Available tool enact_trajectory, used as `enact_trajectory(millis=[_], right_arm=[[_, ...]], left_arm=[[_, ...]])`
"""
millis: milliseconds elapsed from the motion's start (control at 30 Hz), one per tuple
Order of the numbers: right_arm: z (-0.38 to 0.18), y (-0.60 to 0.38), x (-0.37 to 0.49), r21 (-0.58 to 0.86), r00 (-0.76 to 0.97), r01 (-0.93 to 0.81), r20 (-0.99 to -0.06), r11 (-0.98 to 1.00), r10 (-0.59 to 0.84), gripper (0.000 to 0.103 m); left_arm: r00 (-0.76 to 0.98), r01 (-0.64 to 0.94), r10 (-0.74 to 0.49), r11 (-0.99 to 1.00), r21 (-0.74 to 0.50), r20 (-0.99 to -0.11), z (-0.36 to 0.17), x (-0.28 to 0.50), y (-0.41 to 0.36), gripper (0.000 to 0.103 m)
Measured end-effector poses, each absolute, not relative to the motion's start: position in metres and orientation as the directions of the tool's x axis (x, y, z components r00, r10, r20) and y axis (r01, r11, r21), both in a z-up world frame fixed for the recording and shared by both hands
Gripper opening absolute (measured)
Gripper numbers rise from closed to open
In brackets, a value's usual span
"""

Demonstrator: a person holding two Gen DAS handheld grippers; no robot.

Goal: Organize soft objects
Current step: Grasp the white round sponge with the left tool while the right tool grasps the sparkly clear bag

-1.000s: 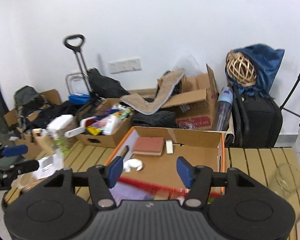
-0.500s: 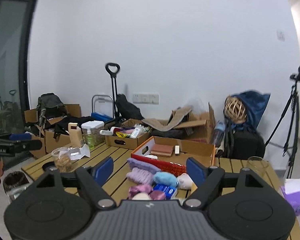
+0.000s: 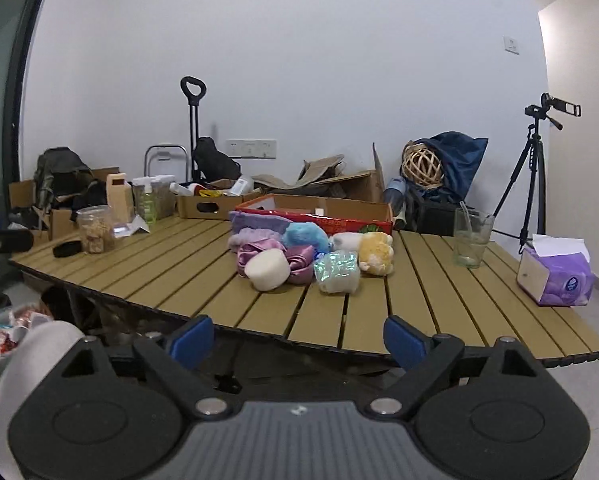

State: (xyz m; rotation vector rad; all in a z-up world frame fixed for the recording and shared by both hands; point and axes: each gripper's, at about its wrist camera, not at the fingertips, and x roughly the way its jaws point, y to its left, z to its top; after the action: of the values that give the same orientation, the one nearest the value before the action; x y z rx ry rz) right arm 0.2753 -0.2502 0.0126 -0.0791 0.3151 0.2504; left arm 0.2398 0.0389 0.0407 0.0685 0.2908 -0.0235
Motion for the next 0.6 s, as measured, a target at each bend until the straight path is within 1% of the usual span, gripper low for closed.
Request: enact_trajectory(millis=[167,233,333,500,600], right_arm=[[0.004,-0.247,0.294,-0.009,0.92,-0.236,-0.325,0.972,0.22,0.091],[-0.002,-0.248,0.309,0.01,0.917,-0.226,-0.334,0.974,0.216,0.089],[-0.01,-0.249,0.335,0.037,0.909,-0.21,-0.36,0.977,0.209,0.085],[-0.014,-0.253,0.385,0.078,0.901,-0.201,-0.376,0.976,0.216,0.084],[-0.015,-0.255,0.419,0.104,0.898,-0.195,-0.381,0.975,0.22,0.083]], left_arm=[[0.935,0.086,-0.062,0.995,0.054,-0.349,0.023,0.274,0.021,0.103],[0.924,0.121,-0.099,0.992,0.036,-0.37,0.017,0.295,0.009,0.103],[0.904,0.18,-0.159,0.984,0.016,-0.398,0.007,0.336,-0.013,0.103],[0.865,0.23,-0.209,0.973,-0.011,-0.456,-0.01,0.412,-0.04,0.103],[0.848,0.246,-0.235,0.968,-0.04,-0.476,-0.017,0.452,-0.051,0.098]])
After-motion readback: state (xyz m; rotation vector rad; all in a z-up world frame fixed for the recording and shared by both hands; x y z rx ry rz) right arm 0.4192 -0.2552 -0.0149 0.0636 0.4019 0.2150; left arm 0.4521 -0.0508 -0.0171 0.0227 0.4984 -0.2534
